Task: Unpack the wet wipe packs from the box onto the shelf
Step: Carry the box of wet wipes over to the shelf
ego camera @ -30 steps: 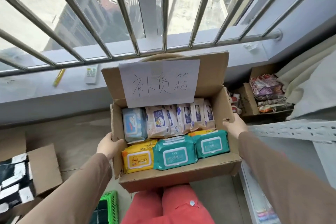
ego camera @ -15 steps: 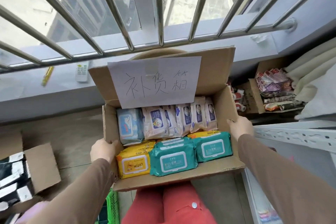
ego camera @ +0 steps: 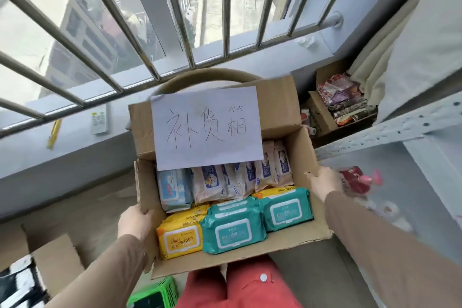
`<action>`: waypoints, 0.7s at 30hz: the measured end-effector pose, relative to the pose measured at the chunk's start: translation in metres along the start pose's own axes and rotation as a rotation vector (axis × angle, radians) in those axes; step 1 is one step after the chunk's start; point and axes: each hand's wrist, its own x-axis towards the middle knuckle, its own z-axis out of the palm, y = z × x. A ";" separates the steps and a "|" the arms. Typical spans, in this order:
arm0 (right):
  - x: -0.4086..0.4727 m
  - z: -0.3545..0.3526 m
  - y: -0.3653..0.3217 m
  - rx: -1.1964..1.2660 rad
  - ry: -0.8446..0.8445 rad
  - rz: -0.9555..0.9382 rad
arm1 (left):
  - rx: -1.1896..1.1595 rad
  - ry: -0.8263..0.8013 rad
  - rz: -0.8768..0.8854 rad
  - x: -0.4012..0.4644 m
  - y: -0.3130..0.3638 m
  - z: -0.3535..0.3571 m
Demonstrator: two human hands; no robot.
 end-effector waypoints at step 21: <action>-0.402 0.142 0.337 0.554 0.152 0.777 | 0.704 -0.229 0.692 -0.159 -0.026 0.073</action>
